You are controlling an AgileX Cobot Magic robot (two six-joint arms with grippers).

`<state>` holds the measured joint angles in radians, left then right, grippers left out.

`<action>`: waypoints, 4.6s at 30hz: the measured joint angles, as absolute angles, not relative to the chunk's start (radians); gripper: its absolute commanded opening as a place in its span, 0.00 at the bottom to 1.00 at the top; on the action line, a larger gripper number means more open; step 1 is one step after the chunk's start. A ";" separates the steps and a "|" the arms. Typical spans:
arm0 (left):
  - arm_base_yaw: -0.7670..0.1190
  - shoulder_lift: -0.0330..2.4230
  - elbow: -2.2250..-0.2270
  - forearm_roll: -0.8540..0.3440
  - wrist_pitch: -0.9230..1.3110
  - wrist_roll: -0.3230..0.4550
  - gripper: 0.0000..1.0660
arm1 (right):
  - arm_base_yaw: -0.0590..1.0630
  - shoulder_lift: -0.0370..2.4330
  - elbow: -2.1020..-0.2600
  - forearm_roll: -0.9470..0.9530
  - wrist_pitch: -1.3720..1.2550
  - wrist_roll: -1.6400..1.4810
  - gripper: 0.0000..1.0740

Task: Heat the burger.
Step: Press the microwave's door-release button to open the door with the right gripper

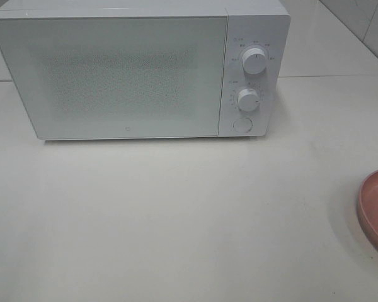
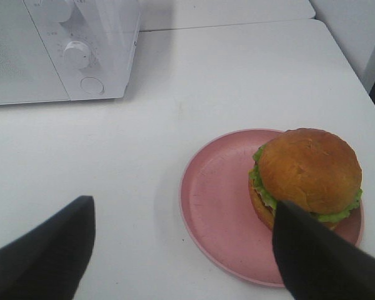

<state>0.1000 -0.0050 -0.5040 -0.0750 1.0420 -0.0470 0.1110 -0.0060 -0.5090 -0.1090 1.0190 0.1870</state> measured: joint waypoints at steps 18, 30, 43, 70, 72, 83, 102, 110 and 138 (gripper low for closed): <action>0.100 -0.005 -0.504 -0.075 1.042 -0.047 0.92 | 0.111 -0.006 -0.509 -0.109 1.018 0.187 0.68; 0.100 -0.005 -0.504 -0.075 1.042 -0.047 0.92 | 0.111 0.100 -0.531 -0.108 0.908 0.187 0.68; 0.100 -0.005 -0.504 -0.075 1.042 -0.047 0.92 | 0.111 0.248 -0.531 -0.108 0.665 0.187 0.68; 0.100 -0.005 -0.504 -0.075 1.042 -0.047 0.92 | 0.111 0.605 -0.389 -0.109 0.073 0.188 0.68; 0.100 -0.005 -0.504 -0.075 1.042 -0.047 0.92 | 0.111 0.640 -0.389 -0.110 0.034 0.188 0.68; 0.100 -0.005 -0.504 -0.075 1.042 -0.047 0.92 | 0.111 0.808 -0.338 -0.136 -0.285 0.188 0.68; 0.100 -0.005 -0.504 -0.075 1.042 -0.047 0.92 | 0.111 1.172 -0.292 -0.057 -0.693 0.107 0.68; 0.100 -0.005 -0.504 -0.075 1.042 -0.047 0.92 | 0.111 1.239 -0.215 0.084 -0.902 0.056 0.68; 0.100 -0.005 -0.504 -0.075 1.042 -0.047 0.92 | 0.659 1.241 -0.210 0.698 -1.089 -0.422 0.68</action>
